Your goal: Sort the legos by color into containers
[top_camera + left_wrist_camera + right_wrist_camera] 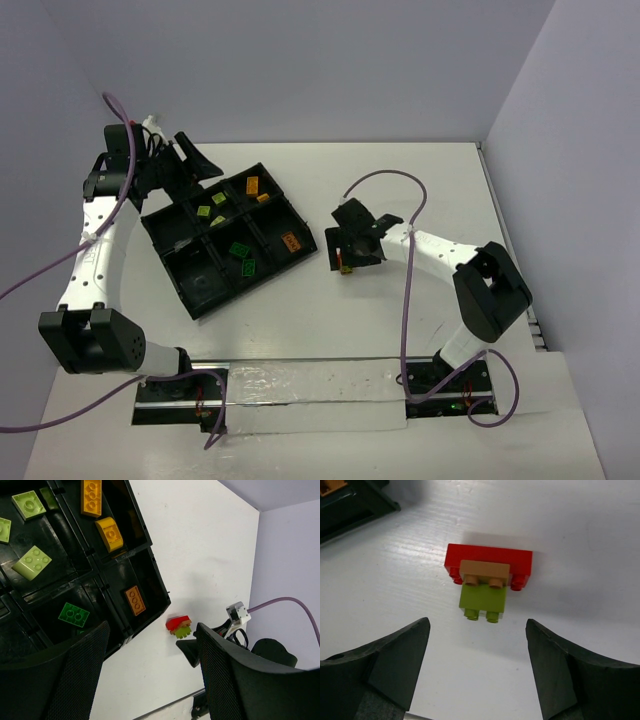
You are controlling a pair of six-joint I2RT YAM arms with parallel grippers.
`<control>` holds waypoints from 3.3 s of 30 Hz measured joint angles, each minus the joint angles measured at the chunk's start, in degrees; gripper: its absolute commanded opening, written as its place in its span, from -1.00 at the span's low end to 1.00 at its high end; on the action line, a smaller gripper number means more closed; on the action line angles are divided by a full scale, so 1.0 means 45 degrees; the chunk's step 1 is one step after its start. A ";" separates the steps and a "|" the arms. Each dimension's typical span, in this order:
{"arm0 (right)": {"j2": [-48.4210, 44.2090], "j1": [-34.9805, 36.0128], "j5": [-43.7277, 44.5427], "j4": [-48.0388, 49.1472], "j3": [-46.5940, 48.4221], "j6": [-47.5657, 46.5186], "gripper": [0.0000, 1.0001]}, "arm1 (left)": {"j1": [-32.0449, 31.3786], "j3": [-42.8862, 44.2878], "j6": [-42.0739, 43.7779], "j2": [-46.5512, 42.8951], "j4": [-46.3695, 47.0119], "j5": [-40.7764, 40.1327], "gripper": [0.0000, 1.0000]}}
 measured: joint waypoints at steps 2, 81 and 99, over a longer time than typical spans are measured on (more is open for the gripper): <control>0.0000 0.0000 0.0310 0.0011 0.0035 0.0077 0.55 | 0.0000 -0.0089 -0.0003 -0.0015 0.0007 0.0002 0.54; -0.1982 -0.1371 -0.3722 -0.1785 0.4110 0.0433 -1.00 | -0.6674 -0.1797 0.2214 0.1369 0.3188 0.3502 0.36; -0.2283 -0.1452 -0.4994 -0.2284 0.4460 0.0083 -0.99 | -0.6926 -0.2074 0.2992 0.2060 0.3667 0.3783 0.27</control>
